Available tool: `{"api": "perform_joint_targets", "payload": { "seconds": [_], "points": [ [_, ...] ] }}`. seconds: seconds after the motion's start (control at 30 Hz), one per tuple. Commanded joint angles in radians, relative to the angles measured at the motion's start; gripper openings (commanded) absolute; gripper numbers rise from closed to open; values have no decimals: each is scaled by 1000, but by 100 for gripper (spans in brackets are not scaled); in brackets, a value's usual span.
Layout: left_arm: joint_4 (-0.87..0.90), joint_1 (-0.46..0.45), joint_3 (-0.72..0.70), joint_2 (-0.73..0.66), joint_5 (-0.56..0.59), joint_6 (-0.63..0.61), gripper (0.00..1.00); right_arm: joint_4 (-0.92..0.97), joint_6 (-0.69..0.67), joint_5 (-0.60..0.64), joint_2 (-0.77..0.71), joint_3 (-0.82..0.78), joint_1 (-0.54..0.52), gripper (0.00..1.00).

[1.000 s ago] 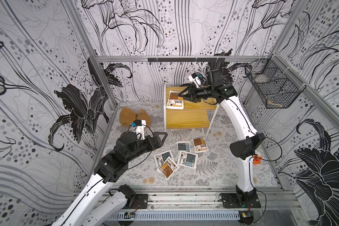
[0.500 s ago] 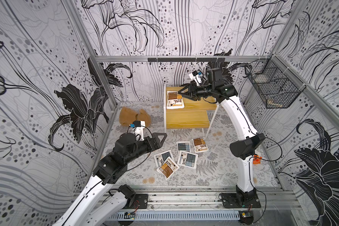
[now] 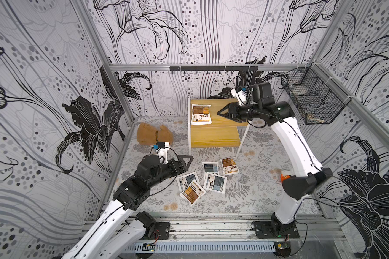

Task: Place the bagged coffee beans on the shelf by color
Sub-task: Place the bagged coffee beans on the shelf, then pick up the bagged coffee beans at the center of the board.

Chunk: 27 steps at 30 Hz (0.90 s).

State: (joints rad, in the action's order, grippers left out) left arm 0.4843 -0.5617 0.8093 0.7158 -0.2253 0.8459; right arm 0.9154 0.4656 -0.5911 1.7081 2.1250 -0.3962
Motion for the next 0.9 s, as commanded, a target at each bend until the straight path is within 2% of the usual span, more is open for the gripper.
{"api": "perform_joint_targets", "payload": {
  "seconds": [0.0, 0.13, 0.23, 0.3, 0.43, 0.5, 0.63, 0.87],
  "points": [
    [-78, 5, -72, -22, -18, 38, 97, -36, -31, 45, -161, -214, -49, 55],
    [-112, 4, -189, -53, -18, 105, 98, -125, 24, 72, -327, -525, -130, 56],
    [-148, 5, -302, -118, 10, 201, 98, -242, 89, 95, -417, -791, -209, 56],
    [-179, 4, -382, -169, 12, 273, 98, -325, 135, 111, -448, -954, -265, 56],
    [-154, 3, -474, -251, 22, 341, 98, -470, 194, 143, -428, -1138, -364, 57],
    [-119, 2, -500, -289, 26, 346, 97, -534, 211, 143, -379, -1181, -401, 58],
    [-110, 3, -552, -307, 6, 368, 97, -584, 196, 150, -255, -1153, -462, 58],
    [-126, 3, -617, -328, 10, 399, 97, -639, 174, 124, -90, -1073, -484, 58]
  ]
}}
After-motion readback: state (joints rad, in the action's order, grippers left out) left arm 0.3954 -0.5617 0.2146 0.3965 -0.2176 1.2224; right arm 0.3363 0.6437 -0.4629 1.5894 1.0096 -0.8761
